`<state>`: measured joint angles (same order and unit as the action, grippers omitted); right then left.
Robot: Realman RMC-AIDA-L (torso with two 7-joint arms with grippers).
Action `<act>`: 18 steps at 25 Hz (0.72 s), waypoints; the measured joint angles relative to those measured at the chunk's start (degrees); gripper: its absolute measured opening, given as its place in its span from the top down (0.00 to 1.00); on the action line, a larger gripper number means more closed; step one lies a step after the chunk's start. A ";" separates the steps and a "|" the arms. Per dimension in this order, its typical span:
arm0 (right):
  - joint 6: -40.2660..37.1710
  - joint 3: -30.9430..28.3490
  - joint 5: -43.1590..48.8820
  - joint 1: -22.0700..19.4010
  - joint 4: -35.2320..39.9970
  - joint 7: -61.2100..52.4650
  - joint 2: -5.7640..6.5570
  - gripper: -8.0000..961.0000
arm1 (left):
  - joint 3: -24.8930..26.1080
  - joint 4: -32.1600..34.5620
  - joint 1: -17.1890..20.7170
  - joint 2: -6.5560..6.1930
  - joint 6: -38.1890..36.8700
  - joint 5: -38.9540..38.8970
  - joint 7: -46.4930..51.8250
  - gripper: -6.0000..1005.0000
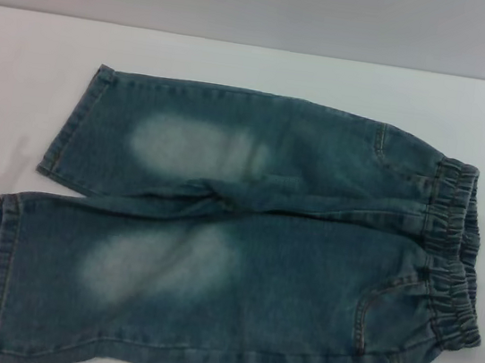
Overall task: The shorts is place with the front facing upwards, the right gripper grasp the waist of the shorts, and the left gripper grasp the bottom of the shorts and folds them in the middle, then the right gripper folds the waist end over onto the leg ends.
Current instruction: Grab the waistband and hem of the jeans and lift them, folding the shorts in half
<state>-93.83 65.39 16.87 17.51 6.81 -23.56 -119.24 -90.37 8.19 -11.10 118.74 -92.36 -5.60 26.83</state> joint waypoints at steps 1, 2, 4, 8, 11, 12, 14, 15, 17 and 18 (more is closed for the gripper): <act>-0.14 -0.01 0.00 -0.04 -0.15 -0.24 0.01 0.18 | -0.02 -0.05 0.12 0.00 0.00 0.00 0.01 0.29; -0.26 -0.07 0.01 -0.06 -0.32 -0.44 0.01 0.18 | -0.08 -0.09 0.20 0.00 0.01 -0.01 0.01 0.29; -0.29 -0.19 0.00 -0.02 -0.74 -0.50 0.04 0.18 | -0.26 -0.11 0.33 0.01 0.02 -0.03 0.02 0.29; -0.03 -0.26 -0.05 0.25 -1.12 -0.54 0.04 0.18 | -0.40 -0.11 0.40 0.10 0.17 -0.01 0.04 0.29; 0.60 -1.53 -0.68 0.36 -2.26 -0.53 0.14 0.18 | -0.41 -0.11 0.34 0.10 0.17 0.08 0.05 0.29; 1.15 -2.35 -0.86 0.24 -2.56 -0.53 0.15 0.18 | -0.41 -0.10 0.33 0.11 0.13 0.08 0.06 0.29; 2.82 -4.34 -1.12 -0.04 -2.97 -0.24 0.16 0.18 | -0.40 -0.10 0.35 0.01 0.10 0.01 0.06 0.29; 3.98 -5.32 -1.15 -0.13 -3.17 -0.12 0.16 0.18 | -0.40 -0.10 0.37 -0.12 0.12 0.03 0.10 0.29; 6.38 -6.69 -1.17 -0.20 -3.40 -0.07 0.20 0.18 | -0.46 -0.10 0.39 -0.38 0.35 0.21 0.30 0.29; 7.66 -7.12 -1.18 -0.22 -3.42 -0.06 0.24 0.18 | -0.48 -0.10 0.36 -0.49 0.62 0.27 0.45 0.29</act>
<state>-86.17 58.27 15.69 17.29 3.39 -23.62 -119.00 -90.85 8.08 -10.74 118.24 -91.74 -5.33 27.28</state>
